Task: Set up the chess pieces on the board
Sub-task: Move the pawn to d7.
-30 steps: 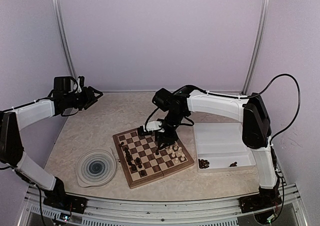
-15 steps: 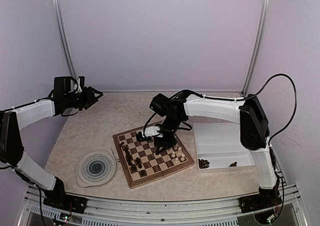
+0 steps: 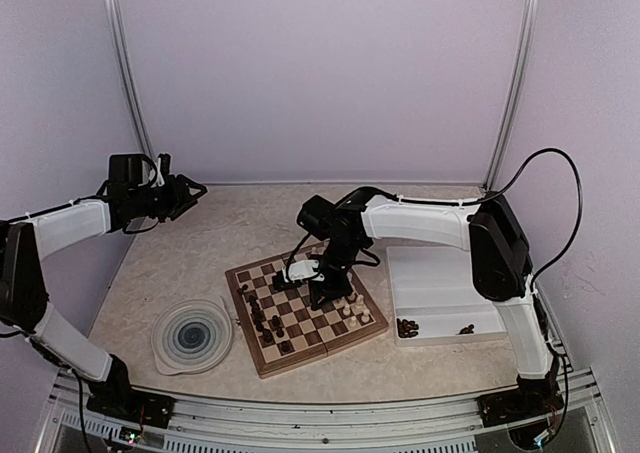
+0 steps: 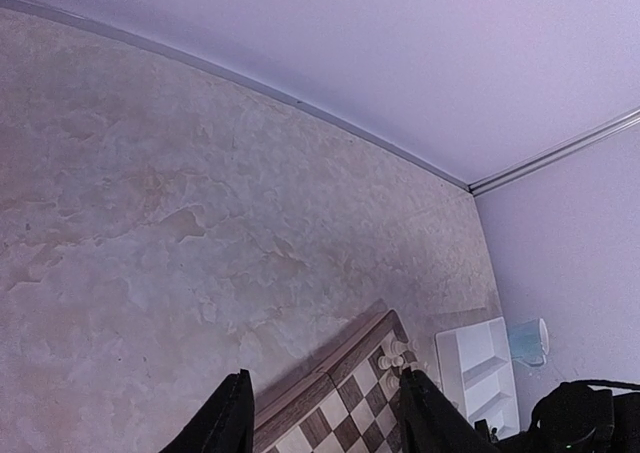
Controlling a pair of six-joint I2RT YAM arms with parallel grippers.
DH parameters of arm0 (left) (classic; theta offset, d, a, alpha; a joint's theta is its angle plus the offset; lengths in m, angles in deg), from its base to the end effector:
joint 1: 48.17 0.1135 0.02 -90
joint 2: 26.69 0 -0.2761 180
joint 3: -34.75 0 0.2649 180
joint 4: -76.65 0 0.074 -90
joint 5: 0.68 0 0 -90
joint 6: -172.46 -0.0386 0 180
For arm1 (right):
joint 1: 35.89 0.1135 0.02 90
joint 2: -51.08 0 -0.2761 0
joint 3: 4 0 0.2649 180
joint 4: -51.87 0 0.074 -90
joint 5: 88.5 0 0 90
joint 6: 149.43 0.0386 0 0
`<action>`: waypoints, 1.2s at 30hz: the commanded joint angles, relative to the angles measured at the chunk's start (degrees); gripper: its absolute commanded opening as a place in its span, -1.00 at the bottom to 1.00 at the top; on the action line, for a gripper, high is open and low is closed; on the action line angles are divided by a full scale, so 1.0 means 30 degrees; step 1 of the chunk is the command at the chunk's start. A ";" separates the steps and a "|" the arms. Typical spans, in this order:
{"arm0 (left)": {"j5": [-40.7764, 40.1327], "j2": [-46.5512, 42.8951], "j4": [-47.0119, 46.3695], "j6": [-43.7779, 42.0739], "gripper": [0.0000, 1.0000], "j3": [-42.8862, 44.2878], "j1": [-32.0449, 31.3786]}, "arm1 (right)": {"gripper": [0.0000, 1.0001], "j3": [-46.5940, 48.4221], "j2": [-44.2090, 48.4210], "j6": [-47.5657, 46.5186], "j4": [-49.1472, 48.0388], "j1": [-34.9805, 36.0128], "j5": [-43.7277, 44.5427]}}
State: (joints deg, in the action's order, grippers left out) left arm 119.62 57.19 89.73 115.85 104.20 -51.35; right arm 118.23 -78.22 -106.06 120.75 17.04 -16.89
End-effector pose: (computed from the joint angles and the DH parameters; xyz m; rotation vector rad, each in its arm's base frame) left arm 0.3407 -0.0384 0.2724 -0.2124 2.0997 -0.9318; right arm 0.2824 0.3940 0.1872 -2.2334 1.8135 0.4844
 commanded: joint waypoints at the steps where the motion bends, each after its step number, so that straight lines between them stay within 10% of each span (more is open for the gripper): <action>1: 0.0405 0.0196 -0.0494 0.0136 0.00 -0.0124 0.0123 | -0.70 0.0826 -0.0607 -0.0410 0.0432 0.0200 -0.0441; 10: 0.0515 0.0282 -0.0485 0.0180 -0.01 -0.0098 0.0123 | -0.98 0.2952 -0.1297 -0.0222 0.0586 0.0515 -0.0377; 36: 0.0745 0.0371 -0.0396 0.0209 -0.01 -0.0034 0.0123 | -0.96 0.7444 -0.4580 -0.0364 0.0849 0.2330 -0.0166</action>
State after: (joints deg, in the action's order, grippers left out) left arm 120.87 57.78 89.71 116.52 104.20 -51.35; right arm 139.43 -90.04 -106.06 122.13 23.22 -16.47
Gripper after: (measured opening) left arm 0.496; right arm 0.081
